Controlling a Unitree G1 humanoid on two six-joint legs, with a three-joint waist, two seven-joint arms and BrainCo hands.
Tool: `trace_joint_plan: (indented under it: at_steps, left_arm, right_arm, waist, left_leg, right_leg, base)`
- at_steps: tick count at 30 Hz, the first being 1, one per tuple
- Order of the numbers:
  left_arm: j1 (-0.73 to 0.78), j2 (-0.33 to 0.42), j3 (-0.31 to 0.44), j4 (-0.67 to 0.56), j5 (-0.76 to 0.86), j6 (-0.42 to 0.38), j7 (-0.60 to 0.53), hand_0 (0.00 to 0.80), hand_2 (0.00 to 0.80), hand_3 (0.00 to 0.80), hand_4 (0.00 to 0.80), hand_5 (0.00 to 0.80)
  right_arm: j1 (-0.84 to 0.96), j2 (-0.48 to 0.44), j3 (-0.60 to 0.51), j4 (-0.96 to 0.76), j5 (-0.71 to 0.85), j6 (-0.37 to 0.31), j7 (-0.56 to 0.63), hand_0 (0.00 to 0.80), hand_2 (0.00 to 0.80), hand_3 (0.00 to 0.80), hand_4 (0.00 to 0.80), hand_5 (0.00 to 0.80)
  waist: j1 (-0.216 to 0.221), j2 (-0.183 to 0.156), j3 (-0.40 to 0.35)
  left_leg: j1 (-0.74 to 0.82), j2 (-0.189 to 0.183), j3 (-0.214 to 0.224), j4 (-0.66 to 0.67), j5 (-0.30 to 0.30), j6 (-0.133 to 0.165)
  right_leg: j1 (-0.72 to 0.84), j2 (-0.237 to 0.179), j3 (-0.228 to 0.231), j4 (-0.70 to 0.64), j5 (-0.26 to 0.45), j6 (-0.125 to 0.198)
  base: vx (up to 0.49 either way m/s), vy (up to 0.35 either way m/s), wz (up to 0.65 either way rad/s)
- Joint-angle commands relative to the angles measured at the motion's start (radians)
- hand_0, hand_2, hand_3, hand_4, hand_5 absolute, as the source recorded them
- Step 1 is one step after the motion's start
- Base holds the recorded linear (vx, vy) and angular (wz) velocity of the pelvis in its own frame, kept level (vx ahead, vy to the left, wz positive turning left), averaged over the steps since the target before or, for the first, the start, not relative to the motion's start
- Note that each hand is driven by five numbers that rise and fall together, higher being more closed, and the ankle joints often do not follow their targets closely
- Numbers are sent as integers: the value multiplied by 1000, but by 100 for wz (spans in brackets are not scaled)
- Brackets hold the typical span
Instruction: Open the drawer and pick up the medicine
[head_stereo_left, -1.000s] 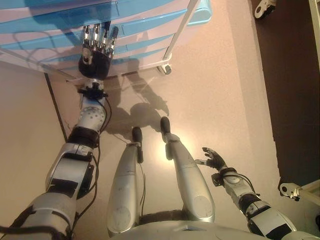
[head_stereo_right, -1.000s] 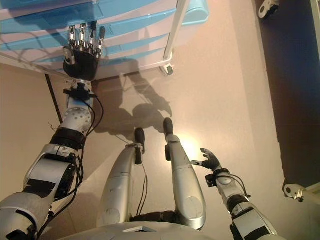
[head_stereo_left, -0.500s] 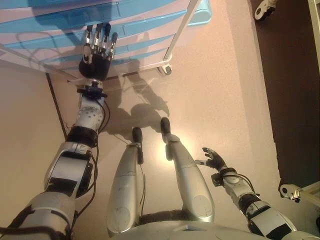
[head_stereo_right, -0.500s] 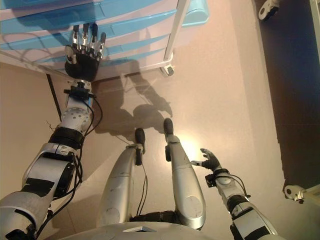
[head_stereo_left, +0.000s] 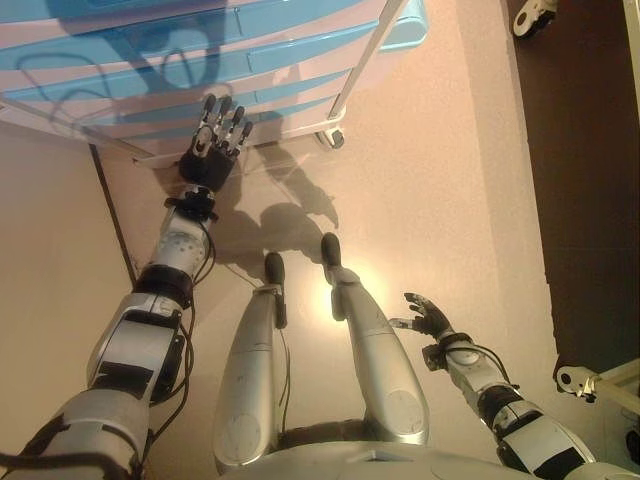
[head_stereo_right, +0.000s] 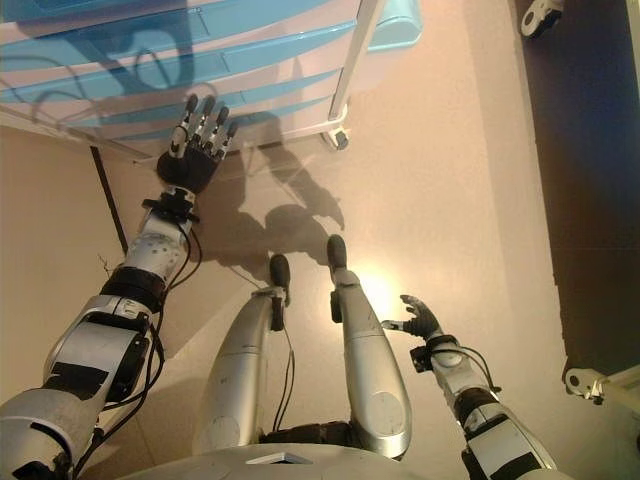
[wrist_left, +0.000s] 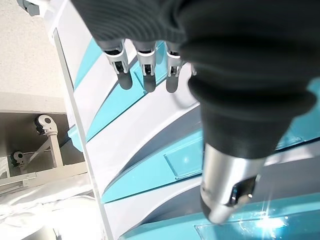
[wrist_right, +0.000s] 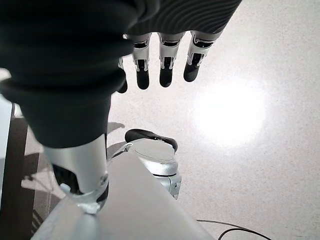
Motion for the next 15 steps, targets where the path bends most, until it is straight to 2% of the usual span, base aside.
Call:
trace_joint_plan:
  at_steps: [1,7,12,15]
  left_arm:
    - [-2,10,25,-28,-57,-41,-25,0,0,0,0,0]
    - [-27,7,37,-23,-109,-70,54,0,0,0,0,0]
    - [-62,14,29,20,-82,-48,127,0,0,0,0,0]
    - [-69,14,26,32,-114,-40,123,0,0,0,0,0]
  right_arm:
    - [80,-23,2,-45,2,-22,8,0,0,0,0,0]
    - [77,-21,11,-52,8,-18,7,0,0,0,0,0]
    - [73,-18,20,-49,14,-22,7,0,0,0,0,0]
    - [72,-20,22,-53,15,-19,7,0,0,0,0,0]
  waist:
    - [22,19,-35]
    - [20,12,-35]
    - [17,6,-35]
    - [14,6,-35]
  left_leg:
    - [49,-26,61,-141,28,15]
    - [41,-23,61,-135,26,13]
    - [40,-21,62,-139,28,12]
    - [37,-22,61,-141,28,12]
  right_leg:
    - [17,66,-25,44,-38,-32]
    - [12,68,-27,48,-41,-32]
    - [10,69,-29,46,-39,-31]
    - [5,70,-28,47,-39,-30]
  base:
    - [0,0,0]
    - [0,0,0]
    - [0,0,0]
    - [0,0,0]
